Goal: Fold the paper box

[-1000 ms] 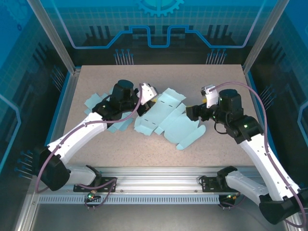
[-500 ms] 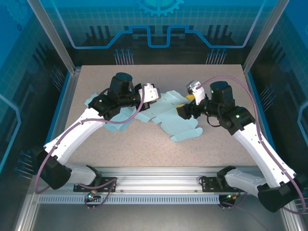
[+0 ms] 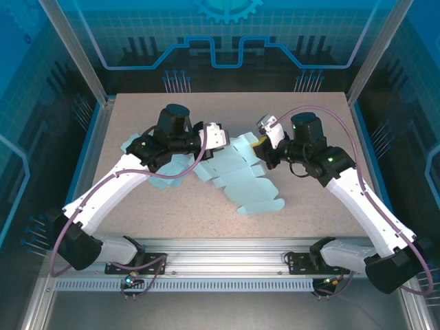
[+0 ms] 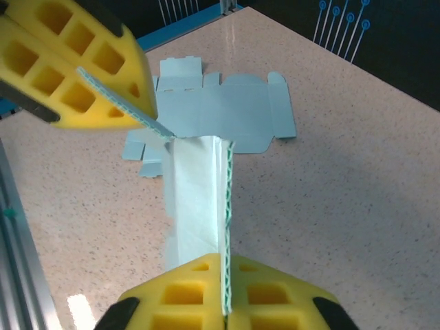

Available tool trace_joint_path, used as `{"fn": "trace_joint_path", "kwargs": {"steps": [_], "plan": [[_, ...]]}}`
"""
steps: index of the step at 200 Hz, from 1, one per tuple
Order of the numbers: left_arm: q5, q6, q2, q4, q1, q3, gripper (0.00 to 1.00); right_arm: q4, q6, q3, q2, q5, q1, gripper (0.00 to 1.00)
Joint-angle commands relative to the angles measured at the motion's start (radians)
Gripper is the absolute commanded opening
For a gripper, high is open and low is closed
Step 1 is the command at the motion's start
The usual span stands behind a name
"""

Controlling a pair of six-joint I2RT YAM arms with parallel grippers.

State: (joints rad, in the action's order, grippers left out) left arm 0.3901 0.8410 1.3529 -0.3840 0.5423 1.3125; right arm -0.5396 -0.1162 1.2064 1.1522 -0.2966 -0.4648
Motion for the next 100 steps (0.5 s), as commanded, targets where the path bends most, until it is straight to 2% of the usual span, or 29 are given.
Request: {"fn": "trace_joint_path", "kwargs": {"steps": [1,11,33,62,100], "plan": [[0.027,0.015,-0.021,0.011,-0.002,0.015,0.00,0.026,-0.007,0.015,-0.017,-0.011,-0.014,0.00],[0.013,0.014,-0.021,0.010,-0.005,0.009,0.14,0.026,-0.011,0.009,-0.024,-0.008,-0.015,0.00],[0.008,0.009,-0.032,0.011,-0.049,-0.020,0.30,0.030,-0.015,-0.007,-0.045,-0.009,-0.014,0.00],[0.087,-0.035,-0.072,0.036,-0.159,-0.080,0.36,0.038,-0.016,-0.023,-0.070,-0.012,-0.014,0.00],[0.104,-0.002,-0.114,0.053,-0.182,-0.160,0.37,0.056,-0.008,-0.036,-0.073,-0.021,-0.014,0.00]]}}
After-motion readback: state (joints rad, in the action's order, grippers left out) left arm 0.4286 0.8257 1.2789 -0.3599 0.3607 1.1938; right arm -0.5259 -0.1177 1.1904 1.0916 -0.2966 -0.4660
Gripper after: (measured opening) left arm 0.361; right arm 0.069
